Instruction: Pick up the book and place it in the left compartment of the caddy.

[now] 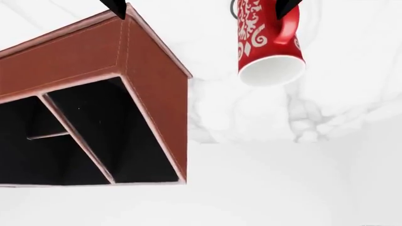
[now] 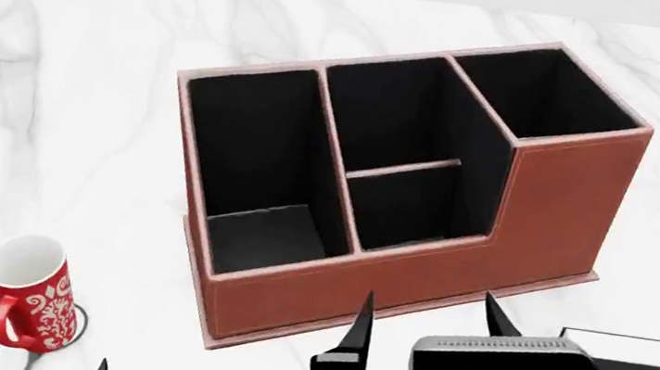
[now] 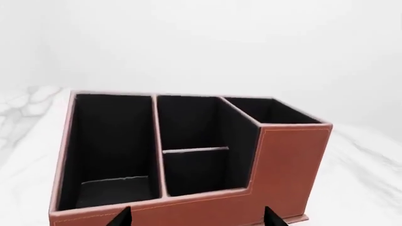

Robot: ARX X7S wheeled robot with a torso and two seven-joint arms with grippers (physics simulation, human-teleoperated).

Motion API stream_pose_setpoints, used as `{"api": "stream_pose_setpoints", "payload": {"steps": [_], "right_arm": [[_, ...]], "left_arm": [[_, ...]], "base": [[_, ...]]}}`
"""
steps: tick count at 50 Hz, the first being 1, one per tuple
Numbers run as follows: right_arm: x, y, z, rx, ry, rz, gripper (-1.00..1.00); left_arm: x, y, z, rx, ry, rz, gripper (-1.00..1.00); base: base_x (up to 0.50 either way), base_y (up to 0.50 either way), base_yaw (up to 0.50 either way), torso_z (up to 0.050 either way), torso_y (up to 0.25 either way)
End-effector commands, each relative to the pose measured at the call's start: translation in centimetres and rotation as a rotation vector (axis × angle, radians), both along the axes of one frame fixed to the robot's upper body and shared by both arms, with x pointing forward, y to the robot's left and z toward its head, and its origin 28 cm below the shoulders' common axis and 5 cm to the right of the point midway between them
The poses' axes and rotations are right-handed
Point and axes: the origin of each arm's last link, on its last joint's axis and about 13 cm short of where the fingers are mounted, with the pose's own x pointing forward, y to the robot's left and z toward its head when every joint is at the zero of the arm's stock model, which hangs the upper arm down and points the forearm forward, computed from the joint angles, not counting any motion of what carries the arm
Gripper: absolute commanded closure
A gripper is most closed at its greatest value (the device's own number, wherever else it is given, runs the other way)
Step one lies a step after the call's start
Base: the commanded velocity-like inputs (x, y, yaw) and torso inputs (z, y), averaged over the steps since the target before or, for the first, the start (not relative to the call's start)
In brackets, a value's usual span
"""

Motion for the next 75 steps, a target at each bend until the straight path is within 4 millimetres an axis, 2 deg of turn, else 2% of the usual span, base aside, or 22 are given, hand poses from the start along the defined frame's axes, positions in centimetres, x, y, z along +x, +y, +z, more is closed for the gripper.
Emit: {"api": "stream_pose_setpoints", "payload": {"steps": [1,8,18,43,66,75], "right_arm": [[0.03,-0.08,1.02,-0.034,-0.007,-0.002,-1.0],[0.09,-0.13,0.94,-0.015,-0.001,0.01,-1.0],[0.12,-0.12,0.94,-0.013,-0.005,0.009,-1.0],[0.29,0.26,0.9,-0.012,0.002,0.029,-1.0],[0.28,0.53,0.69,-0.028,0.006,0.031,-1.0],[0.41,0.54,0.59,-0.036,0.006,0.018,-1.0]], "left_arm": [[-0.01,0.0,-0.04,0.003,-0.004,0.002,-1.0],[-0.02,0.01,-0.06,0.003,-0.003,0.002,-1.0],[-0.09,-0.04,-0.13,0.006,-0.002,0.001,-1.0],[-0.12,-0.08,-0.09,0.01,-0.005,-0.005,-1.0],[-0.15,-0.08,-0.17,0.013,-0.005,-0.003,-1.0],[-0.21,-0.09,-0.17,0.013,-0.005,-0.002,-1.0]], "base": [[0.0,0.0,0.0,0.0,0.0],[0.0,0.0,0.0,0.0,0.0],[0.0,-0.45,0.0,0.0,0.0],[0.0,-0.03,0.0,0.0,0.0],[0.49,0.0,0.0,0.0,0.0],[0.03,0.0,0.0,0.0,0.002]]}}
